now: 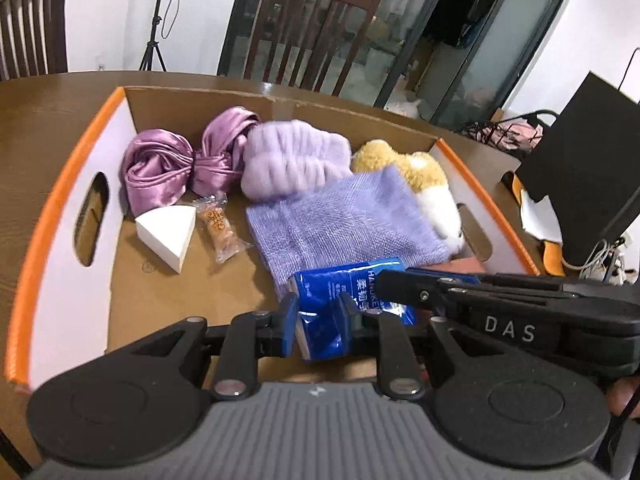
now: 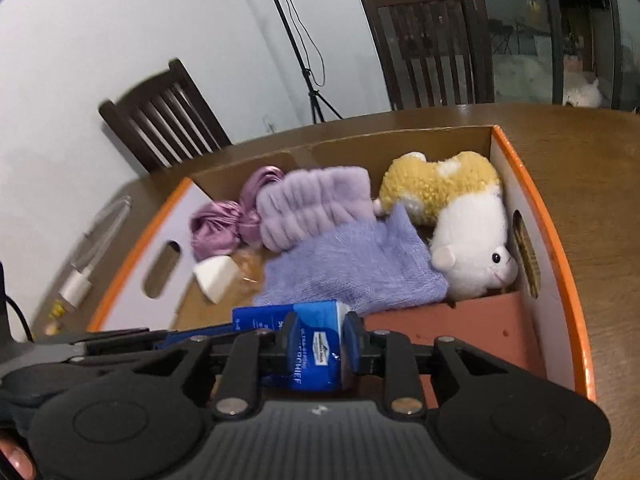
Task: Organize soft objects
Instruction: 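Lower the blue packet into the box and open the right tool, then withdraw the open right tool toward the light-blue plush and foam cylinder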
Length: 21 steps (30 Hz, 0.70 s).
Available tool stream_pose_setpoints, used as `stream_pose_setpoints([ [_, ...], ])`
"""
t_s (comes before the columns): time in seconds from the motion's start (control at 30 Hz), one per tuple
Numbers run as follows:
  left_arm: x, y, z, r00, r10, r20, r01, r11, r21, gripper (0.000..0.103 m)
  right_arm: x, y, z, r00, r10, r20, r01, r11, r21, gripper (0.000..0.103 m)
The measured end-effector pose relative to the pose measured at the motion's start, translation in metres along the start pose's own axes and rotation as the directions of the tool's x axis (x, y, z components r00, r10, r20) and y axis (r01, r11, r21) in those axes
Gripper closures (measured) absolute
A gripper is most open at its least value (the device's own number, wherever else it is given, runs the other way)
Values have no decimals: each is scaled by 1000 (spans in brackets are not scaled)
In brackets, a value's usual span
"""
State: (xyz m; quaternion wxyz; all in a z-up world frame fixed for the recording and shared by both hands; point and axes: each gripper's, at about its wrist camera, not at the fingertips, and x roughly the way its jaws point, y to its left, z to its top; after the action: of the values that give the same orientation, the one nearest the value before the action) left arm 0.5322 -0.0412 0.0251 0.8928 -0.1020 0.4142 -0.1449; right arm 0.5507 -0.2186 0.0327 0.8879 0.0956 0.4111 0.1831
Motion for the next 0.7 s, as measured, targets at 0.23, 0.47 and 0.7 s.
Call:
stream_pose_setpoints([
  [0.23,-16,4,2,1000,-14,24,14,1000,1,70,-1,-1,4,1000,2,-2,-2,1000,-2,73],
  [0.47,-105,-2,-1,987,13,158,-30,994,106,58,-70,19,12,994,2,109,7,997,-82,56],
  [0.7,-205,-8,-17,945,82,317,-145,973,180,26,-161,37,8,966,10,258,20,993,-116,39],
])
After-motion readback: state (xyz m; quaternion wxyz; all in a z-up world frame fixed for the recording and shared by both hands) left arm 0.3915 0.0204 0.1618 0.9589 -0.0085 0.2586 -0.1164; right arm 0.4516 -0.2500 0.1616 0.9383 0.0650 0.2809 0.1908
